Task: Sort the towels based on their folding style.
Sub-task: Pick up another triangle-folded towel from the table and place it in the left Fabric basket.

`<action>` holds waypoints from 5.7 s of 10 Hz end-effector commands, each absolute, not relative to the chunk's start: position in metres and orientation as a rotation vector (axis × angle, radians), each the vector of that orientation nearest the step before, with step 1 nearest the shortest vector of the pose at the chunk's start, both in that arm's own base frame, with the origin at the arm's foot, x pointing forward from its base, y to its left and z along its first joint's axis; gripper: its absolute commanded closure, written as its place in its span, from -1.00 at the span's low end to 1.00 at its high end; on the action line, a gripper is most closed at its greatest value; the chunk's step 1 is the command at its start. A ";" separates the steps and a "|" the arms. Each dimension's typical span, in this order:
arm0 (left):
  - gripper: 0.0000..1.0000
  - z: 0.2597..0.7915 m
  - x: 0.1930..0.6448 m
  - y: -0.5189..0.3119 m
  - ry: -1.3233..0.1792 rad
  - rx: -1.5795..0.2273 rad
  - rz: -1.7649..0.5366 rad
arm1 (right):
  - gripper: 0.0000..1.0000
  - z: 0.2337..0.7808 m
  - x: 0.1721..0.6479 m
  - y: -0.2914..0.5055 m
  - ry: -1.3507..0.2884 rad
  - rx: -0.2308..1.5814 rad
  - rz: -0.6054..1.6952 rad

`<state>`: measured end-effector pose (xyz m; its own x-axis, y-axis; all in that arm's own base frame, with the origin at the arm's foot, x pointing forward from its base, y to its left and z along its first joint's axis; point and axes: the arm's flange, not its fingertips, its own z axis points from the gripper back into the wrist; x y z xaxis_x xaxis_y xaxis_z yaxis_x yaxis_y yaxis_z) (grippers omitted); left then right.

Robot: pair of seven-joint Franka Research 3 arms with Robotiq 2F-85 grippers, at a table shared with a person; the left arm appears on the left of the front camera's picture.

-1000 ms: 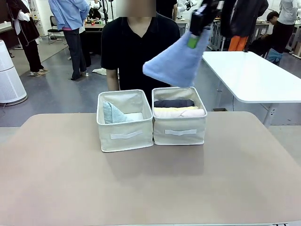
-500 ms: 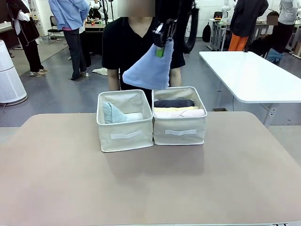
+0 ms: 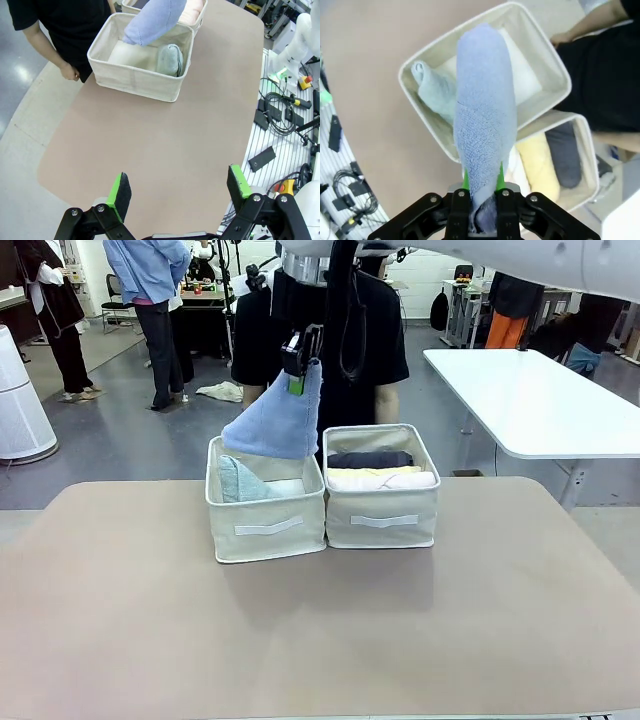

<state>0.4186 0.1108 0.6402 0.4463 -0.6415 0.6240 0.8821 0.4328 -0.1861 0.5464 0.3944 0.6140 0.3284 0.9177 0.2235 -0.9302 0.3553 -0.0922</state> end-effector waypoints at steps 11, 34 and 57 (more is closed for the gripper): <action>-1.00 0.640 0.419 0.109 -0.520 -0.538 -0.997 | 0.65 0.621 0.573 0.406 -0.336 0.022 1.454; -1.00 0.640 0.419 0.109 -0.520 -0.538 -0.997 | 0.65 0.502 0.614 0.441 -0.159 0.069 1.691; -1.00 0.640 0.419 0.109 -0.520 -0.538 -0.997 | -0.94 0.472 0.616 0.440 -0.109 0.105 1.676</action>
<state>0.4186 0.1109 0.6403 0.4462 -0.6414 0.6241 0.8821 0.4329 -0.1858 0.6122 0.4348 0.4641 -0.1164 0.9863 0.1168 -0.9931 -0.1144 -0.0236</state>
